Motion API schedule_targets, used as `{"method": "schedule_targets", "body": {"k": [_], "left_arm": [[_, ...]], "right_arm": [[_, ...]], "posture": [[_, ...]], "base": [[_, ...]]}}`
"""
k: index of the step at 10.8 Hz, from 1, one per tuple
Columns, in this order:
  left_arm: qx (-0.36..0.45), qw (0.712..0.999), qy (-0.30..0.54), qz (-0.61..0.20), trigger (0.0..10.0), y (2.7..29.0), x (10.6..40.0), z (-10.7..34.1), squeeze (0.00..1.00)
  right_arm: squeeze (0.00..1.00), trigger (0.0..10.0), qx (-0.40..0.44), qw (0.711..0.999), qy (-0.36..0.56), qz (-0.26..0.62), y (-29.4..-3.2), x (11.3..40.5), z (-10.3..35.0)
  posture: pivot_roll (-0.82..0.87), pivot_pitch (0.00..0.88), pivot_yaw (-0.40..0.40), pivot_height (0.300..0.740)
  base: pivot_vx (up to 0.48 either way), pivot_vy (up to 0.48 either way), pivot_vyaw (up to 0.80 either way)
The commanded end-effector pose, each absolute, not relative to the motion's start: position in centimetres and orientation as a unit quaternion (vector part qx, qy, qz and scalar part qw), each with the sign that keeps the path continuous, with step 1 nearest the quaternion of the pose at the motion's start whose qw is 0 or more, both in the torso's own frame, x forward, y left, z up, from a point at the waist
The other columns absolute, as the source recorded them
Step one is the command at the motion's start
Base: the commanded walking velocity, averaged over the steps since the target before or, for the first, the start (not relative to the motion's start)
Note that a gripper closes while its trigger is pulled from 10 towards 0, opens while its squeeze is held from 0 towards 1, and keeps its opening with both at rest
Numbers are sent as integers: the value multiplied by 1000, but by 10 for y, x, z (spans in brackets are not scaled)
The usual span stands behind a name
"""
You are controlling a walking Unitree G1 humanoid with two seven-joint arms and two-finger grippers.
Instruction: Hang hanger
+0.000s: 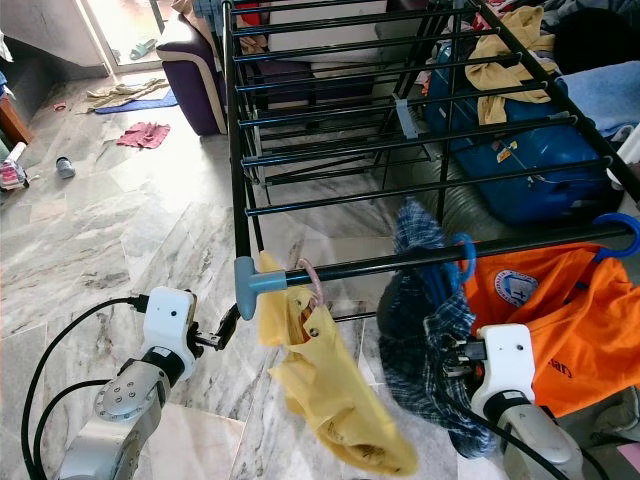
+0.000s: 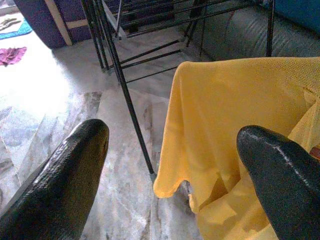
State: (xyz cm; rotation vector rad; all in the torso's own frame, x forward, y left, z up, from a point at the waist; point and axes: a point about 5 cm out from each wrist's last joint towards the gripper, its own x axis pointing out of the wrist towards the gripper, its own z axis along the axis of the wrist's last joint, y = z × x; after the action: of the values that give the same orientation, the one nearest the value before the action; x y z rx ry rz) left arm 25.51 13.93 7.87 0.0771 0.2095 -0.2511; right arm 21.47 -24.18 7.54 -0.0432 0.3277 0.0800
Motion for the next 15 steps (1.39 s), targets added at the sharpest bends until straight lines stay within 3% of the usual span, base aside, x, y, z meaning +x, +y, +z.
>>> {"method": "schedule_targets", "body": {"k": [1, 6, 7, 8, 9, 15], "left_arm": [[41, 985, 115, -120, 10000, 141, 255, 75, 0], [42, 988, 99, -109, 10000, 141, 258, 79, 0], [36, 992, 84, -86, 10000, 147, 260, 84, 0], [36, 992, 80, -89, 10000, 146, 259, 85, 0], [37, 992, 78, -93, 10000, 145, 259, 85, 0], [35, 992, 74, -100, 10000, 140, 263, 86, 0]], "right_arm": [[0, 0, -20, 985, 166, 45, -238, 212, 73], [0, 0, -25, 992, 120, 39, -228, 217, 87], [0, 510, -15, 996, 83, 26, -224, 216, 101], [0, 3725, -12, 998, 58, 30, -218, 212, 109], [0, 9922, -16, 998, 54, 43, -213, 208, 109], [0, 10000, -38, 997, 62, 23, -218, 190, 97]], "posture": [[-82, 108, 38, 740], [-88, 106, 44, 740], [-87, 107, 47, 740], [-86, 107, 46, 740], [-88, 106, 46, 740], [-90, 98, 47, 740]], "base": [[0, 0, 0], [0, 0, 0], [0, 0, 0], [0, 0, 0], [0, 0, 0], [0, 0, 0]]}}
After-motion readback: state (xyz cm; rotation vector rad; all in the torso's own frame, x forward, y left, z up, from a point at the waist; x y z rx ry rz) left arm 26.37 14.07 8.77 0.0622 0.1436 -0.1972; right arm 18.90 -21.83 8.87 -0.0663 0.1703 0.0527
